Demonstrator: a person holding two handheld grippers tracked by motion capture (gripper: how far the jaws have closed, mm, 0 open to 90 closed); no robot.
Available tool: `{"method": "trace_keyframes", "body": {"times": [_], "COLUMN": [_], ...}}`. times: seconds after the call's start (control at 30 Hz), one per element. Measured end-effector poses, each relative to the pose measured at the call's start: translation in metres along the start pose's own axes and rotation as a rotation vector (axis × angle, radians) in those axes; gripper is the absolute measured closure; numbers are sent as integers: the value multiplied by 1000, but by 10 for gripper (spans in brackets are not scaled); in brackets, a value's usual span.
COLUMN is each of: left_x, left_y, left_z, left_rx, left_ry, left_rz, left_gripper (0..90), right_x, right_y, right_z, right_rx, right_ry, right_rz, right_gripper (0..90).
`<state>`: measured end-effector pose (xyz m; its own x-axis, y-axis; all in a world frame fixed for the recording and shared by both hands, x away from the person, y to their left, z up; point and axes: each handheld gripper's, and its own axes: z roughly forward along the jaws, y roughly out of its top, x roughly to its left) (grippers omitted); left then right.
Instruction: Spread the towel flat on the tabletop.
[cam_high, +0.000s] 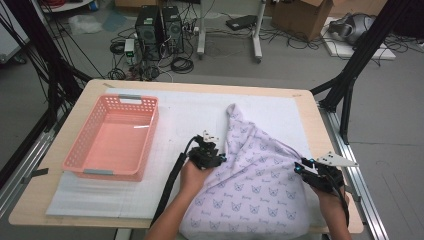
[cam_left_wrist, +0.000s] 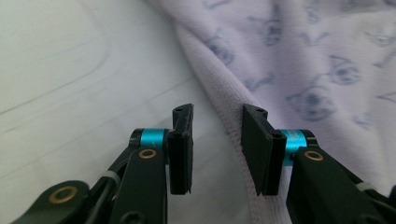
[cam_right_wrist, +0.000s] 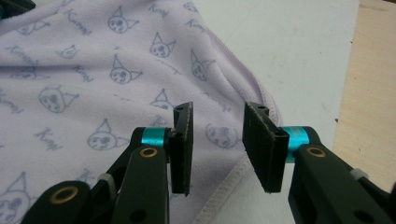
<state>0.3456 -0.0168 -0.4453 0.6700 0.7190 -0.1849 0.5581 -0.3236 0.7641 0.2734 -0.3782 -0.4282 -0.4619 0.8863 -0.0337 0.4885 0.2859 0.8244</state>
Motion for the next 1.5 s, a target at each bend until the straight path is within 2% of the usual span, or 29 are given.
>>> {"method": "trace_keyframes", "body": {"times": [0.1, 0.13, 0.2, 0.27, 0.33, 0.4, 0.5, 0.6, 0.67, 0.77, 0.83, 0.87, 0.9, 0.93, 1.0, 1.07, 1.1, 1.13, 1.23, 1.3, 1.37, 1.43, 1.5], "left_x": [-11, -15, -22, -27, -30, -30, -24, -15, -9, 3, 11, 15, 17, 17, 14, 7, 3, 0, -5, -7, -10, -9, -6], "left_y": [2, 2, 3, 3, 3, 4, 3, 3, 3, 0, -5, -7, -8, -8, -6, -4, -2, -1, 2, 3, 4, 4, 4], "left_z": [5, 7, 12, 16, 17, 15, 7, 0, -6, -15, -19, -19, -19, -18, -15, -10, -7, -4, 3, 7, 9, 10, 7], "left_rx": [-20, -15, -2, 14, 4, -4, -37, -47, -54, -70, -63, -68, -71, -78, -106, -107, -92, -90, -68, -76, -53, -58, -70], "left_ry": [-75, -87, -96, -85, -95, -79, -59, -33, -4, 42, 48, 28, 5, -6, -50, -82, -93, -92, -86, -80, -43, -22, 3], "left_rz": [4, 10, 31, 50, 48, 56, 29, 15, 11, -28, -52, -78, -100, -99, -101, -76, -57, -42, -41, -30, 1, -4, -14], "left_gripper": [523, 486, 485, 512, 655, 766, 781, 788, 851, 894, 894, 882, 816, 725, 701, 654, 639, 612, 542, 582, 729, 864, 872], "right_x": [0, 0, 0, 0, 0, 0, 0, 0, 1, 2, 2, 2, 2, 3, 3, 5, 5, 5, 5, 5, 5, 5, 5], "right_y": [0, -1, -1, -1, -2, -2, -3, -3, -2, -2, -2, -2, -2, -2, -1, -1, -1, -1, -1, -2, -1, -1, -2], "right_z": [0, 0, 0, 1, 1, 1, 1, 1, 2, 2, 2, 2, 3, 4, 4, 4, 4, 4, 5, 5, 4, 5, 5], "right_rx": [0, 1, -1, 4, 7, 7, 5, 7, 7, 6, 4, 6, 7, 3, 0, 3, 6, 5, 9, 12, 11, 9, 11], "right_ry": [3, 2, 3, 4, 6, 7, 10, 13, 14, 18, 19, 21, 22, 22, 22, 24, 25, 24, 25, 25, 26, 27, 27], "right_rz": [-4, 1, 1, 4, 4, -2, 2, 5, 3, 2, 4, 7, 14, 18, 11, 8, 8, 4, 8, 10, 10, 8, 5], "right_gripper": [632, 632, 632, 632, 633, 632, 631, 631, 630, 628, 626, 625, 625, 624, 623, 622, 622, 622, 622, 622, 622, 622, 622]}}
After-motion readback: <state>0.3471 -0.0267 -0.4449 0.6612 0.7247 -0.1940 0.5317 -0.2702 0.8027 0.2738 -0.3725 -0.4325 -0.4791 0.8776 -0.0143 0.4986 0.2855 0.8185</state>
